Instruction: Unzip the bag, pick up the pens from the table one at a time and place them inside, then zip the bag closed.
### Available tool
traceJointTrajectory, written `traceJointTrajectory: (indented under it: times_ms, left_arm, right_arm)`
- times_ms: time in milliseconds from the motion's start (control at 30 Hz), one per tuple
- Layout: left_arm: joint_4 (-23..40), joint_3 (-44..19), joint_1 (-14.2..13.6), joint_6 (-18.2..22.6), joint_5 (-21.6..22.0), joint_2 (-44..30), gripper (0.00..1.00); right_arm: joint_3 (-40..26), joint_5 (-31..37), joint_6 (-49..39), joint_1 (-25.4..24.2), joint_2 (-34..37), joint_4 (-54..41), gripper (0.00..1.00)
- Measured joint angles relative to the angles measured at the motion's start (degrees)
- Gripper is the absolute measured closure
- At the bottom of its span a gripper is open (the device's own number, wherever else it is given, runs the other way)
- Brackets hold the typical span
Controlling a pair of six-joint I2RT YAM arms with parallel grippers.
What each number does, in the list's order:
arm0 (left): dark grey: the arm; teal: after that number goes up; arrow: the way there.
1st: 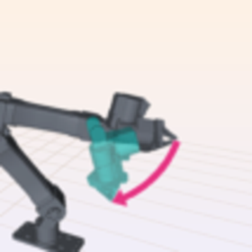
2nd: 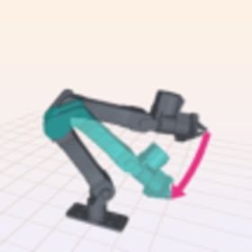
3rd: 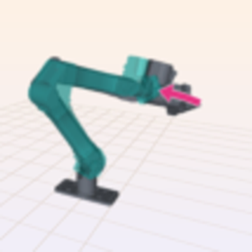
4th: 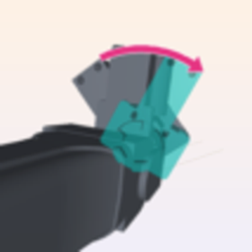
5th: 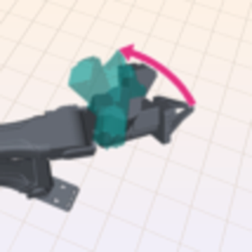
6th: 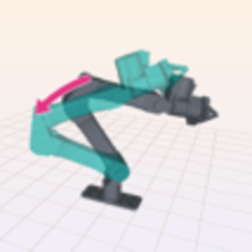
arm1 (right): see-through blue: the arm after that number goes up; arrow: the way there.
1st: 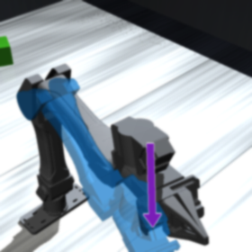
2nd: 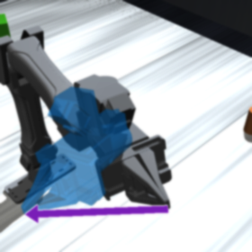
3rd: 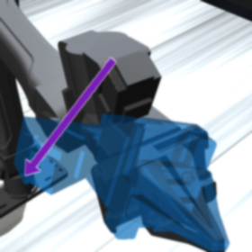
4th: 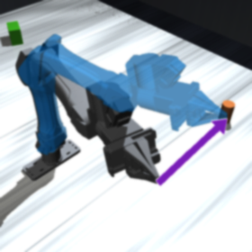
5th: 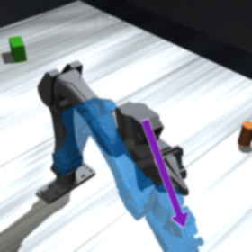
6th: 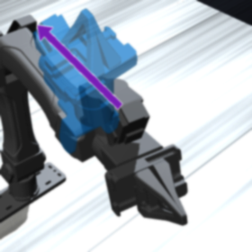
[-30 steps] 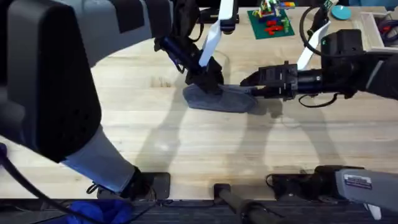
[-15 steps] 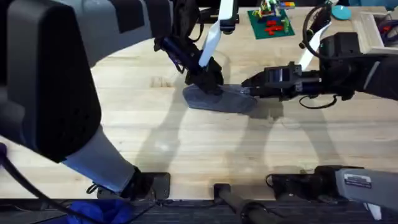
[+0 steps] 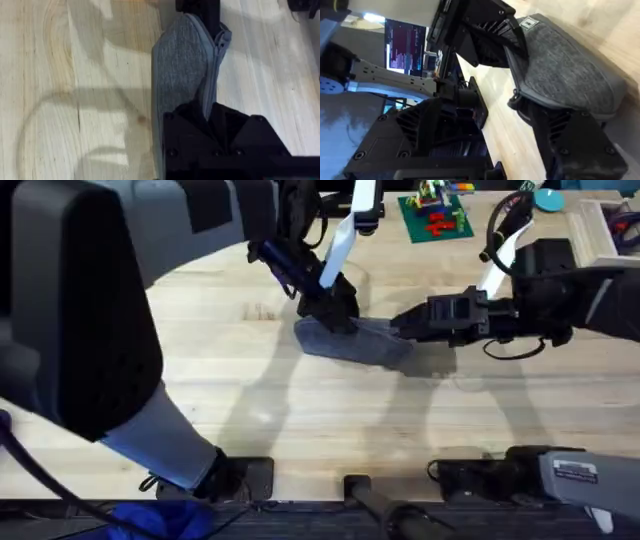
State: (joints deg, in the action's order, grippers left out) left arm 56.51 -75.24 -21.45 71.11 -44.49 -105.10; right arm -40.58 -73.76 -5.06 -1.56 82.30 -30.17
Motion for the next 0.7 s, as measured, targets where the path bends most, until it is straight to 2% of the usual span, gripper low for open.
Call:
traceJointTrajectory:
  times_ms: [167, 433, 700]
  left_arm:
    - [0.0, 0.0, 0.0, 0.0, 0.04, 0.0, 0.958]
    - [-0.4, 0.0, -0.04, -0.02, 0.02, 0.0, 0.958]
    - [-0.39, 0.0, -0.04, -0.02, 0.0, -0.02, 0.958]
  right_arm:
    - [0.02, -0.25, -1.07, 0.0, -2.7, -0.3, 0.006]
    - [0.02, -5.04, -2.31, 0.26, -7.48, -2.31, 0.005]
    - [0.02, -5.6, -2.53, 0.26, -11.14, -5.6, 0.005]
